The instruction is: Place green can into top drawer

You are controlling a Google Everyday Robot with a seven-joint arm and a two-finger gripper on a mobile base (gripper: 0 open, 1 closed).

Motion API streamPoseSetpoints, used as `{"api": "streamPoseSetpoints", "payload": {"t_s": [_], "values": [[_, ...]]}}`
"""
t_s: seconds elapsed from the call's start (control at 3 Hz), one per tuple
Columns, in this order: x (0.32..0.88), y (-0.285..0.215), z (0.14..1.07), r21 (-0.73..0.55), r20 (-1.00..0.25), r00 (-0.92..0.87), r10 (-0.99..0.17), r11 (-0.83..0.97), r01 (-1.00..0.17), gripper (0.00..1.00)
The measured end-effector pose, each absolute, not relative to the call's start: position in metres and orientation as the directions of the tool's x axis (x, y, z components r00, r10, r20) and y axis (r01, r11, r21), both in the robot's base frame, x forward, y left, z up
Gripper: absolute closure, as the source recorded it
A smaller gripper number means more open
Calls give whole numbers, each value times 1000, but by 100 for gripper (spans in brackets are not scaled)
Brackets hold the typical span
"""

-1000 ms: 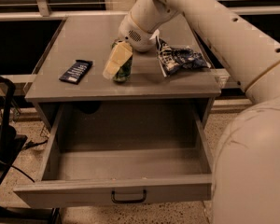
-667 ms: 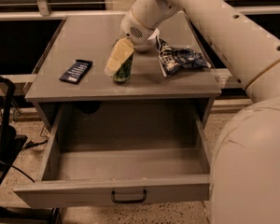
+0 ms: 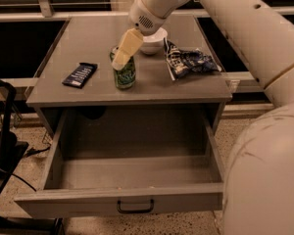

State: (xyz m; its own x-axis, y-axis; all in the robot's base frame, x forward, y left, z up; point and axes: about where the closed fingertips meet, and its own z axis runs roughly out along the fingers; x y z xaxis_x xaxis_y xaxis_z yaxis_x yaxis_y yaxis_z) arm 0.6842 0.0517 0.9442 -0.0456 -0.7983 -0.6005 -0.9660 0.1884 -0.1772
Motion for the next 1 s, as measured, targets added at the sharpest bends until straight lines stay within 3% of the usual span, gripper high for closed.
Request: {"api": "streamPoseSetpoints", "payload": {"t_s": [1.0], "values": [[685, 46, 954, -206, -599, -40, -800, 202, -957, 0]]}}
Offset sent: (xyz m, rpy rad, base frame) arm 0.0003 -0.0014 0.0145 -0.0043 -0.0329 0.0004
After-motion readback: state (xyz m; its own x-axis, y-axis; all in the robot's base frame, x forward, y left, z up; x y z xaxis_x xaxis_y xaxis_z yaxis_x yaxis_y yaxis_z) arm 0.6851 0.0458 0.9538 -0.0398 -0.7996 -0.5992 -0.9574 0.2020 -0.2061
